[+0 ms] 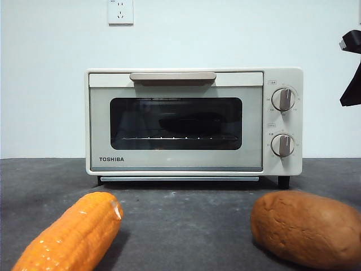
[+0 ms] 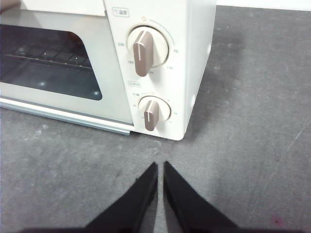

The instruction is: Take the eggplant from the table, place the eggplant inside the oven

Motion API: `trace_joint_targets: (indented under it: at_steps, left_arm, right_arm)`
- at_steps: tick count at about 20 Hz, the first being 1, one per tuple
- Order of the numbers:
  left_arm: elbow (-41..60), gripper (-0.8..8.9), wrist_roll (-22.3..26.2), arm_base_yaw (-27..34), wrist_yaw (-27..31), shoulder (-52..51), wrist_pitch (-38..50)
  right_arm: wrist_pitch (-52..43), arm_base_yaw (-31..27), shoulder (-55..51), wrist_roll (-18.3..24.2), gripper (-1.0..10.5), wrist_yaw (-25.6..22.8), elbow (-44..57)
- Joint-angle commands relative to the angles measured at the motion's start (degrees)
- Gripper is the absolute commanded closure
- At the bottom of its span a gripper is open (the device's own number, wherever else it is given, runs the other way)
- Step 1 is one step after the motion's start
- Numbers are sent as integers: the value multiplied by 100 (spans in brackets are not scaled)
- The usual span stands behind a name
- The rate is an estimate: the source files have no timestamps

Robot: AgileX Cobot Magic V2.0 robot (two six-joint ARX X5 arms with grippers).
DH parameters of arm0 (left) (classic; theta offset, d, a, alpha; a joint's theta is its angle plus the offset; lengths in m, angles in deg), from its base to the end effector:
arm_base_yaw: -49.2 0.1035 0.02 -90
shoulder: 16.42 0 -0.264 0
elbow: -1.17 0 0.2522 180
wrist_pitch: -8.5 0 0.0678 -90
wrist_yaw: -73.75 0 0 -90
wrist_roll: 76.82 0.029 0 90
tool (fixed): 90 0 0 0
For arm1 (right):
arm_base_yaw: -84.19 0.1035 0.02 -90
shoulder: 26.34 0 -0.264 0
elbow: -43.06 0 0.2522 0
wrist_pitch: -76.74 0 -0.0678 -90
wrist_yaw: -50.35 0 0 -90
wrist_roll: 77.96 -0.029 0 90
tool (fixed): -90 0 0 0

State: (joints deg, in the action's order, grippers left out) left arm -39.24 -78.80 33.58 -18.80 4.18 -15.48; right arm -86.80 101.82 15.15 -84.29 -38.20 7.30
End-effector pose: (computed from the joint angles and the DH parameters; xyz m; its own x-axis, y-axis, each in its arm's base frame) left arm 0.1024 -0.0300 0.2748 0.9476 -0.3111 -0.0726 0.3091 0.9503 -0.0377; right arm 0.1549 0.0500 0.2167 0.8745 0.3045 -0.3776 -0.2834 0.9525 0.1116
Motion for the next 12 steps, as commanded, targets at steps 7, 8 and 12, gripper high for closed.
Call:
trace_joint_targets:
  at_steps: [7,8,12]
  left_arm:
    - [2044,807,280,874,601,-1707,446]
    - [2197,807,280,925,601,-1797,417]
    - [2647,807,278,1064,592,-2048,173]
  right_arm:
    - [-59,24,31,-50,942,-17,-7]
    - [-59,24,31,-50,942,-17,-7]
    - [-59,24,31,-50,942,-17,-9]
